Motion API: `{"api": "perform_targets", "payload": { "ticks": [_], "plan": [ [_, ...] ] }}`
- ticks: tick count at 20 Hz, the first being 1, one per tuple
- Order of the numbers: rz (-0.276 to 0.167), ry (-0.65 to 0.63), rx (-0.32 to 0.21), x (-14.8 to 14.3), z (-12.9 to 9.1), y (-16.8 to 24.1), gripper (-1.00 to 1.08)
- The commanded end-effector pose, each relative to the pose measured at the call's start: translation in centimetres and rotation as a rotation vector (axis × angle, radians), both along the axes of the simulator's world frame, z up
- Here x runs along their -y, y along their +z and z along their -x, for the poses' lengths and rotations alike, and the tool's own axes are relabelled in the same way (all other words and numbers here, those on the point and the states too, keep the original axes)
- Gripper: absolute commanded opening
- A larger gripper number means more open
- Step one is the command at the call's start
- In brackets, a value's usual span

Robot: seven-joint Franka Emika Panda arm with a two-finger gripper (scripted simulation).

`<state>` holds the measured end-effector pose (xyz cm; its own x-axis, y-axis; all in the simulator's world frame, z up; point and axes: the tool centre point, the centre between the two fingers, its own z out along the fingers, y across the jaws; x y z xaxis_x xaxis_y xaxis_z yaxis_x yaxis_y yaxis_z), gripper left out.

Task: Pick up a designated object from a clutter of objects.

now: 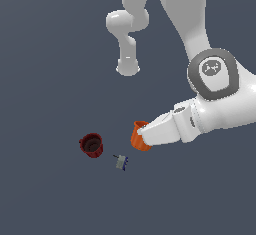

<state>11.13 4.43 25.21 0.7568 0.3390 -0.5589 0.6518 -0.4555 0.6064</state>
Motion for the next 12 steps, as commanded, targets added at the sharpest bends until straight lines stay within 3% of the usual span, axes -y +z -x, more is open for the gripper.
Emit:
{"api": "perform_targets", "payload": {
  "ticks": [1,12],
  "plan": [
    [0.028,-0.033,0.086,-0.8,-0.4,2.6,-1.0],
    [0.155,-0.171,0.446,-4.9,0.3,13.3,-1.0]
  ]
}}
